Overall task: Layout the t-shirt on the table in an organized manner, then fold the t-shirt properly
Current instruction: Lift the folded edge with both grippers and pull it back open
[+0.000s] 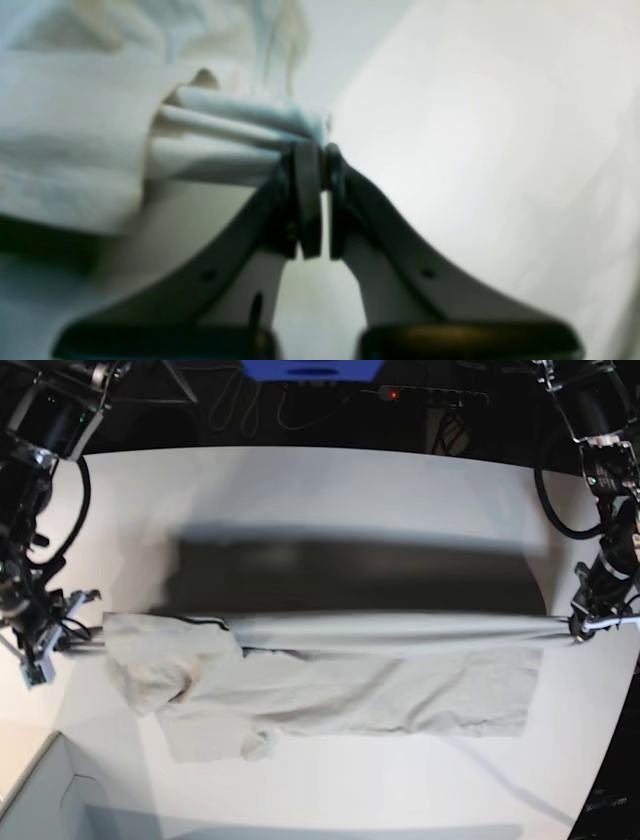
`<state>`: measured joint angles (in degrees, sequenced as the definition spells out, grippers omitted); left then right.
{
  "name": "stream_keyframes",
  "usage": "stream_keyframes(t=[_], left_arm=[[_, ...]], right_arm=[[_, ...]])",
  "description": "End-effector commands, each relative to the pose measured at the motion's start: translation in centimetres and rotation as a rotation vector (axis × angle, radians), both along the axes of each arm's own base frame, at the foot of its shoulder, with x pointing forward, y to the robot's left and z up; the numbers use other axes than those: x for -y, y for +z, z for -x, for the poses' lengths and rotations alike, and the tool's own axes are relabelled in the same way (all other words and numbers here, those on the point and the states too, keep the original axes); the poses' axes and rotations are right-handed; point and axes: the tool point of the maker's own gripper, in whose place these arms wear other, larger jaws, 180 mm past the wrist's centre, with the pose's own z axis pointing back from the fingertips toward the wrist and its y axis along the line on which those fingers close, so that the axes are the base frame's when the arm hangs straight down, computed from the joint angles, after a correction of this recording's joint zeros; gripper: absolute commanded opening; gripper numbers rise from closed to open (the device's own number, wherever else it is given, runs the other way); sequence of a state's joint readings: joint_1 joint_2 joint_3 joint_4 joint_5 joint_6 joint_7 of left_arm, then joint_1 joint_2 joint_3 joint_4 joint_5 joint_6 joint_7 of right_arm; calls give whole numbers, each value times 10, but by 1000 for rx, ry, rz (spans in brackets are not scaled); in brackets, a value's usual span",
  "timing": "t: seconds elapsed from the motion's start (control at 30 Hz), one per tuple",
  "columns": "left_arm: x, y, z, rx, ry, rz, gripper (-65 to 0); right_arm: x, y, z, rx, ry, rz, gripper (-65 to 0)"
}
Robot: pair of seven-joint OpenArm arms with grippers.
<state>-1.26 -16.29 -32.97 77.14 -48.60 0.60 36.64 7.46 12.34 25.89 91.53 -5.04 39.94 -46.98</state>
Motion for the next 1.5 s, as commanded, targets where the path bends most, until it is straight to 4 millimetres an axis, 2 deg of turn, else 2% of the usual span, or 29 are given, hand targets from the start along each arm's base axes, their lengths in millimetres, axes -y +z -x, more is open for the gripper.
stream_keyframes(t=[0.0, 0.03, 0.13, 0.23, 0.37, 0.5, 0.73, 0.8, 0.87, 0.97, 1.03, 1.1, 1.17, 1.2, 1.3, 1.33, 1.47], left_arm=[[-13, 26, -14, 69, 23, -42, -650], [-12, 25, -14, 68, 23, -37, -650], [-11, 22, -12, 63, 23, -34, -650], [-13, 1, 2, 6, 30, -23, -650], [-17, -27, 15, -72, 41, 1, -650], [-25, -43, 35, -137, 28, -24, -650], [-23, -35, 65, -151, -9, -92, -650], [-19, -26, 71, -142, -29, -119, -650], [-25, -10, 76, -116, -32, -158, -650], [-31, 24, 64, -36, -28, -202, -650], [-37, 61, 35, 56, -26, -243, -650], [-35, 75, 7, 75, -52, -214, -650], [-30, 75, -16, 45, -86, -133, -650], [-25, 72, -22, 19, -107, -92, -650], [-16, 58, -17, -35, -140, -42, -650], [-12, 48, -13, -52, -143, -30, -650], [-23, 28, -9, -49, -70, -49, -650]], right_arm=[[7, 17, -16, 6, 10, 71, -650], [6, 15, -20, -26, 14, 97, -650], [7, 3, -16, -70, 9, 106, -650], [4, -17, 4, -104, 21, 92, -650], [-9, -40, 24, -119, 53, 62, -650], [-14, -52, 46, -138, 70, 57, -650], [-26, -46, 77, -138, 99, 90, -650], [-27, -40, 85, -134, 109, 110, -650], [-29, -25, 86, -100, 123, 141, -650], [-33, 10, 73, -6, 139, 189, -650], [-33, 41, 45, 89, 121, 207, -650], [-31, 49, 24, 98, 74, 188, -650], [-20, 46, 15, 34, 18, 210, -650], [-16, 42, 17, 5, 1, 221, -650], [-15, 25, 32, -35, 12, 218, -650], [-18, 19, 38, -37, 28, 211, -650], [-39, 3, 39, 0, 73, 141, -650]])
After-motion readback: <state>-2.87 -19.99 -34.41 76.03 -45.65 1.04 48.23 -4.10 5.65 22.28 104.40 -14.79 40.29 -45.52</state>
